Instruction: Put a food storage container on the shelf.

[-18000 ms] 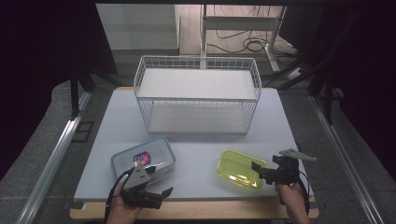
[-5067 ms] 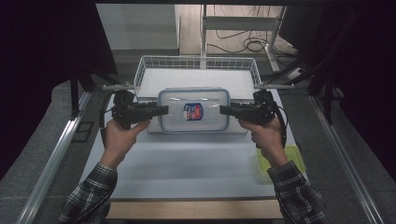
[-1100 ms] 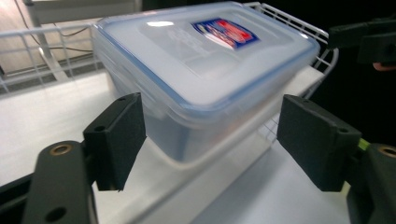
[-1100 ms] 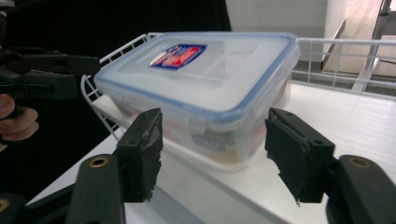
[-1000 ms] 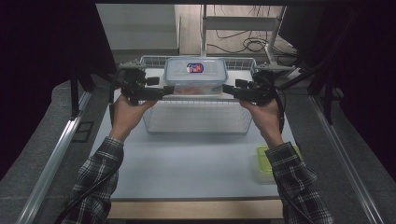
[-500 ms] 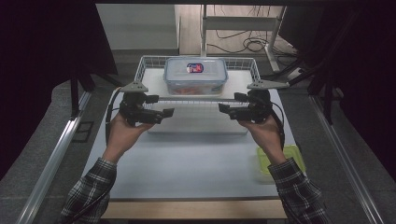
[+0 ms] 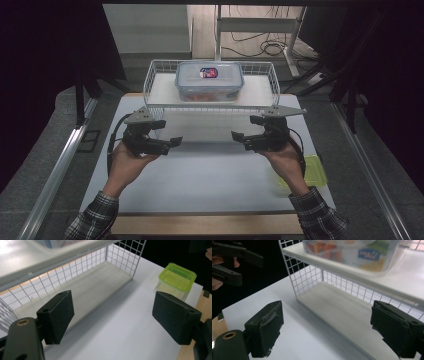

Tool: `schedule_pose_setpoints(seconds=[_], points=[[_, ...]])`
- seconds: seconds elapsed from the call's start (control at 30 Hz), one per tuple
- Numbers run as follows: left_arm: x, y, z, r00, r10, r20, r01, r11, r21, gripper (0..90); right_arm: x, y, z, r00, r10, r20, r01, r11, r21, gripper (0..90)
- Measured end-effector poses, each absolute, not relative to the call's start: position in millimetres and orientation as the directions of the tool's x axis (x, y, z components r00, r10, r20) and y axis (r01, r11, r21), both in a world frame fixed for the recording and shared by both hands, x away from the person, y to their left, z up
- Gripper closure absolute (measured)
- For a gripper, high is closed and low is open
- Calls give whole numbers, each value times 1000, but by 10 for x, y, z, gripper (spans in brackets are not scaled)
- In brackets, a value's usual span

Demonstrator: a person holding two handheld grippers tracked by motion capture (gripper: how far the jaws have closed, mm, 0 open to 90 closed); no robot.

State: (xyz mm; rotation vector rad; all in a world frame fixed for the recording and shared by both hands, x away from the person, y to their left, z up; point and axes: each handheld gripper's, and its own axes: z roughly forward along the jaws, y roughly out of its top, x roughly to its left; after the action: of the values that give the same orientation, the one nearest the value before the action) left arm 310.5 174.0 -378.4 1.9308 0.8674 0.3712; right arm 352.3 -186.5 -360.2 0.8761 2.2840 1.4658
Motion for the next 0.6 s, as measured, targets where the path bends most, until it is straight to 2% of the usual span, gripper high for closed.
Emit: schedule_pose_setpoints(seconds=[0.6], points=[[2794,1666,-4238,687,718,-113,447,-294,845,162,3212,-1983,-3994,-779,625,49,326,337,883,50]])
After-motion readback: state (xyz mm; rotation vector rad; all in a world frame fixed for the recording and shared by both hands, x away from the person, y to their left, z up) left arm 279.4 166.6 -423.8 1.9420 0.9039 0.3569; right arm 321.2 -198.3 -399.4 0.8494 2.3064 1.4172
